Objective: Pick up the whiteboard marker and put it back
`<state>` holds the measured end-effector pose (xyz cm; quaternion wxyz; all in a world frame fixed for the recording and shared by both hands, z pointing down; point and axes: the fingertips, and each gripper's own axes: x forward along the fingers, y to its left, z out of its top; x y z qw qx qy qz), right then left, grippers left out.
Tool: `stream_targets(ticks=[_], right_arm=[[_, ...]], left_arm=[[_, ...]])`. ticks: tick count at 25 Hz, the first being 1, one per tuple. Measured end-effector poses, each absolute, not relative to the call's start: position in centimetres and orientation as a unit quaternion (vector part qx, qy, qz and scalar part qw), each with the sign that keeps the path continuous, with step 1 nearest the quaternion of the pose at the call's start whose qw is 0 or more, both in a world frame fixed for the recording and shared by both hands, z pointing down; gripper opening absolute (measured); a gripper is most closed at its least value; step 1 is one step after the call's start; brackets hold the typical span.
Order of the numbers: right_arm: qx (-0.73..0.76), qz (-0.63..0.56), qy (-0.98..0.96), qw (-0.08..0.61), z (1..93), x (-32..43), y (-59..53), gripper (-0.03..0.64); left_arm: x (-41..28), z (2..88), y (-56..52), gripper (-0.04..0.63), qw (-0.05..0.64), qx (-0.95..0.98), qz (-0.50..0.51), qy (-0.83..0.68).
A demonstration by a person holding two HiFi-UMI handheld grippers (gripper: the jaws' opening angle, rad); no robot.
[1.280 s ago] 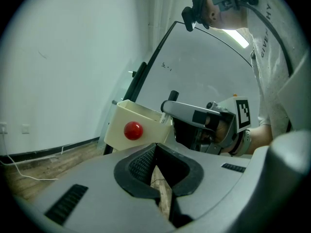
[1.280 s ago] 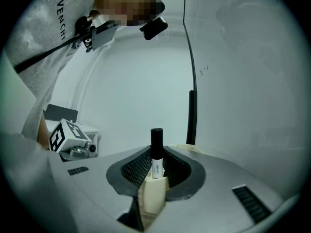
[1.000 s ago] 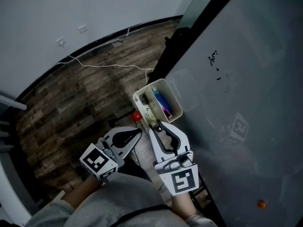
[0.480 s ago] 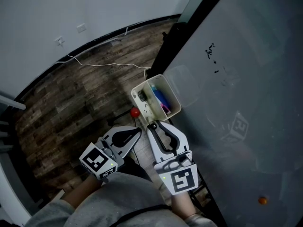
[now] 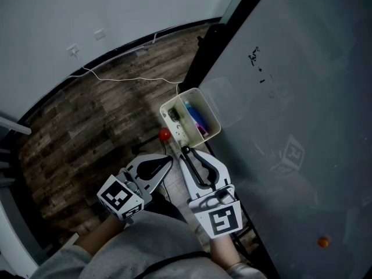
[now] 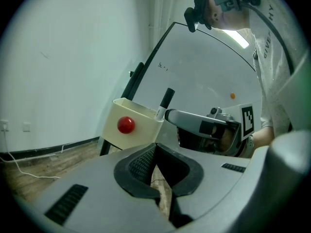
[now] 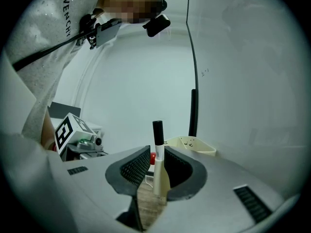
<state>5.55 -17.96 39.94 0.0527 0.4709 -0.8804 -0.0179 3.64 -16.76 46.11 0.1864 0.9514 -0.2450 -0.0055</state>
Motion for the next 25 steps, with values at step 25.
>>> stream_targets(ticks=[25], right_arm=[[0.466,-0.022,-0.882,0.064,39.1,5.9,-14.5,0.021]], left_arm=[[2.6,42.3,-15.3,0.015,0.140,0.944,-0.026,-0.298]])
